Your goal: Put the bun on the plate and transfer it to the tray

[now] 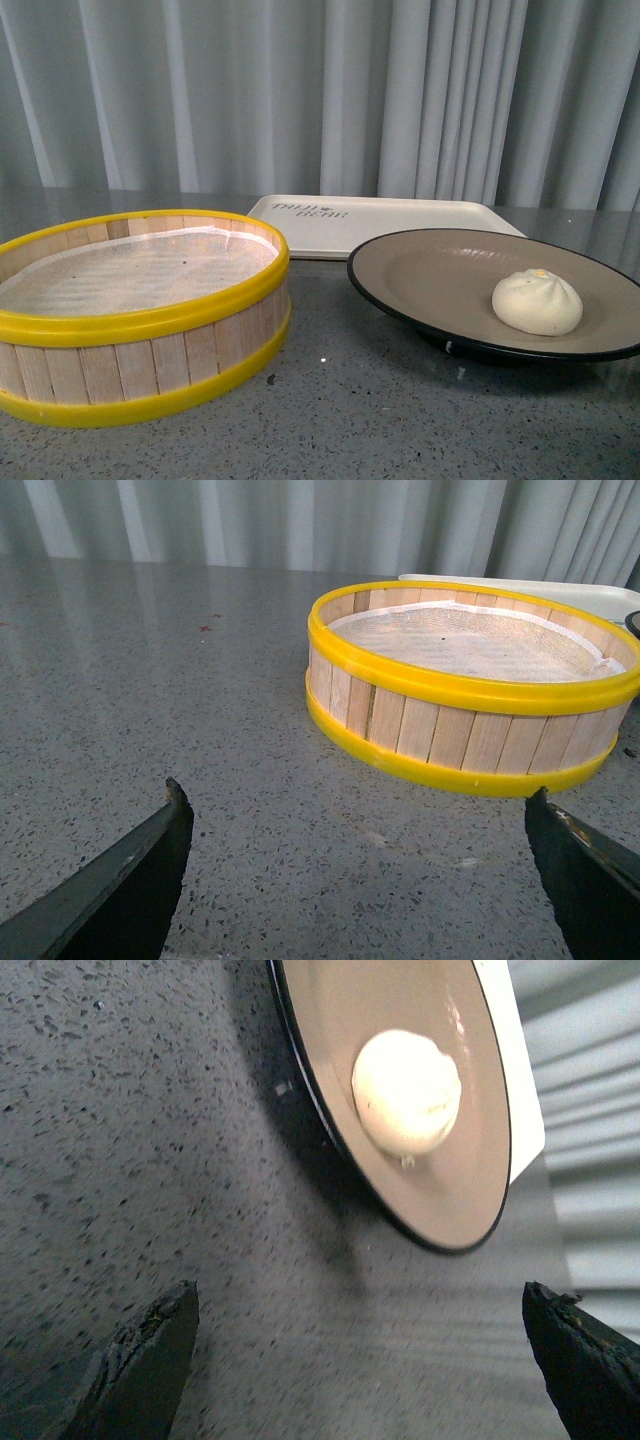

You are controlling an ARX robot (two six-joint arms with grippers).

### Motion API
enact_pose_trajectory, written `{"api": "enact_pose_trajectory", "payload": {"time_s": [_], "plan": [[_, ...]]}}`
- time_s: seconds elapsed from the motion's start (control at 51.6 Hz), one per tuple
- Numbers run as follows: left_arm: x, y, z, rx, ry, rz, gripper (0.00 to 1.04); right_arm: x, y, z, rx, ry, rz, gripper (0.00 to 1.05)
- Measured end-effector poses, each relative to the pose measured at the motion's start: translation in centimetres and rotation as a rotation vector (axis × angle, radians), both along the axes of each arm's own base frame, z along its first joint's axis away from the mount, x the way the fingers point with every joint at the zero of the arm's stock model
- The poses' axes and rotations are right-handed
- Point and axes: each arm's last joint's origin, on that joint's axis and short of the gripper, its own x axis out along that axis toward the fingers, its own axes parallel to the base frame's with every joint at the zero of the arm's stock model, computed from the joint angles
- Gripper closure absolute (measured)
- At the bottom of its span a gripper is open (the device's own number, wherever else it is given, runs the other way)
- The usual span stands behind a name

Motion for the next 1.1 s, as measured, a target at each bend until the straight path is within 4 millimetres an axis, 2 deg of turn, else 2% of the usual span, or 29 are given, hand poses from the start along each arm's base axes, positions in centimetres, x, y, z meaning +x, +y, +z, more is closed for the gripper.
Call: {"api": "enact_pose_trajectory", "payload": {"time_s": [0.174,0.407,0.698,0.775,0.872,1.105], "plan": [[0.0,0.0,0.0,0.000,0.000,0.000,0.07,3.8,1.5,0.0,-0.121,-0.036,0.131,0.08],[0.0,0.0,0.0,0.000,0.000,0.000,0.07,5.9,2.7,-0.2,-0.170,-0.030,0.210,0.08],[0.0,0.0,0.0,0.000,0.000,0.000,0.07,7.1,3.1,-0.4,-0.182,-0.029,0.237,0.09],[0.0,0.0,0.0,0.000,0.000,0.000,0.07,7.2,3.2,-0.7,-0.182,-0.020,0.242,0.17],[0.0,0.0,0.0,0.000,0.000,0.000,0.07,7.5,3.4,-1.2,-0.183,-0.005,0.262,0.36],[0.0,0.0,0.0,0.000,0.000,0.000,0.07,7.8,3.6,-1.8,-0.202,-0.007,0.288,0.69]]}}
